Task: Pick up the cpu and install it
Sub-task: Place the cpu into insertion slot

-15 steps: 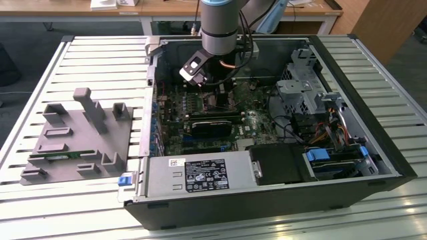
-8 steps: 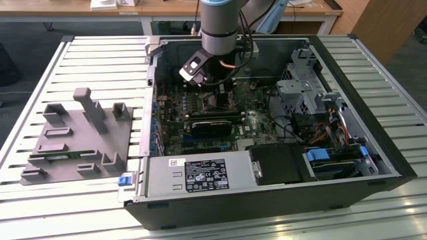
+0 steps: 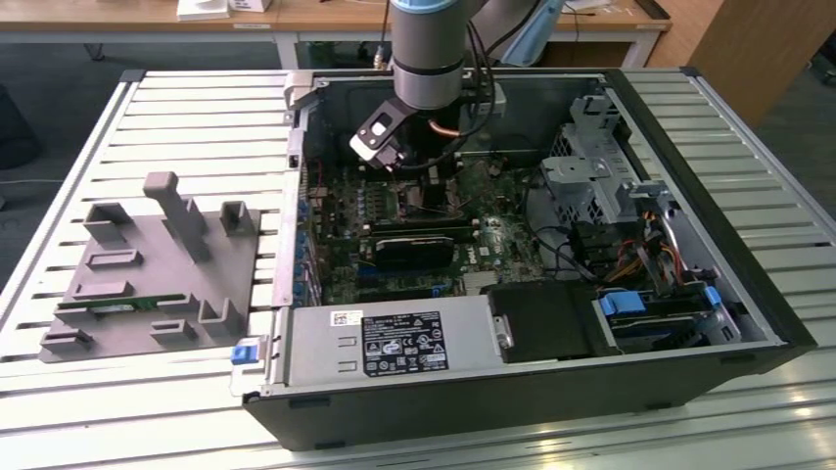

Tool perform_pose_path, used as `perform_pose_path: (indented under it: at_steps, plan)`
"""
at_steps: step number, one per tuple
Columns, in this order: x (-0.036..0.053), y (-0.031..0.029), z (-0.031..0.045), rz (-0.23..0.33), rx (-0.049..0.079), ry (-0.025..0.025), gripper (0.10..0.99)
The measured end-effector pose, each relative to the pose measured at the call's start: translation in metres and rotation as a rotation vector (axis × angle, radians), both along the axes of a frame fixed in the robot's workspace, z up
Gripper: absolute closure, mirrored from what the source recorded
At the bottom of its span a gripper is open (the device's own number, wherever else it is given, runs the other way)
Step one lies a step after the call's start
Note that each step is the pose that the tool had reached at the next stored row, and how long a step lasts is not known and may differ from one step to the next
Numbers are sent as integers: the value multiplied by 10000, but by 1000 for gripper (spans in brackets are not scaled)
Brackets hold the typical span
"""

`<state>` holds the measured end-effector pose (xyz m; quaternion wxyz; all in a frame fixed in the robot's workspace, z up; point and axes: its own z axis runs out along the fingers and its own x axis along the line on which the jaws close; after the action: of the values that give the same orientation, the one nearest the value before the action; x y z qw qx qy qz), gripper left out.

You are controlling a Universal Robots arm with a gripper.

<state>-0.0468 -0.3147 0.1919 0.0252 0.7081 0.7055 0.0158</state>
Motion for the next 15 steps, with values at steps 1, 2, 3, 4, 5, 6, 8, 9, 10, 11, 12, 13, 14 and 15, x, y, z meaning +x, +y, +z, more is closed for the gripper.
perform_pose_path:
  at_steps: [1,2,3,4,5,6,8,9,10,11,12,13,14,15]
  plan:
    - [0,0,-1,0,1,0,545]
    - [-1,-1,-3,-3,1,0,545]
    - [-1,-1,-6,-9,-1,2,545]
    - [-1,-1,-10,-15,-5,5,545]
    - [-1,-1,-14,-19,-7,6,545]
    - [-2,-2,-19,-22,-8,7,545]
    - [-1,-1,-22,-23,-5,4,545]
    - [0,0,-24,-23,-1,1,545]
    - [1,0,-24,-22,-1,1,545]
    - [1,0,-24,-21,0,1,545]
    - [1,-1,-24,-21,-1,1,545]
    - [1,0,-24,-21,0,1,545]
    - [1,0,-24,-21,0,1,545]
    - [2,1,-27,-21,8,-5,545]
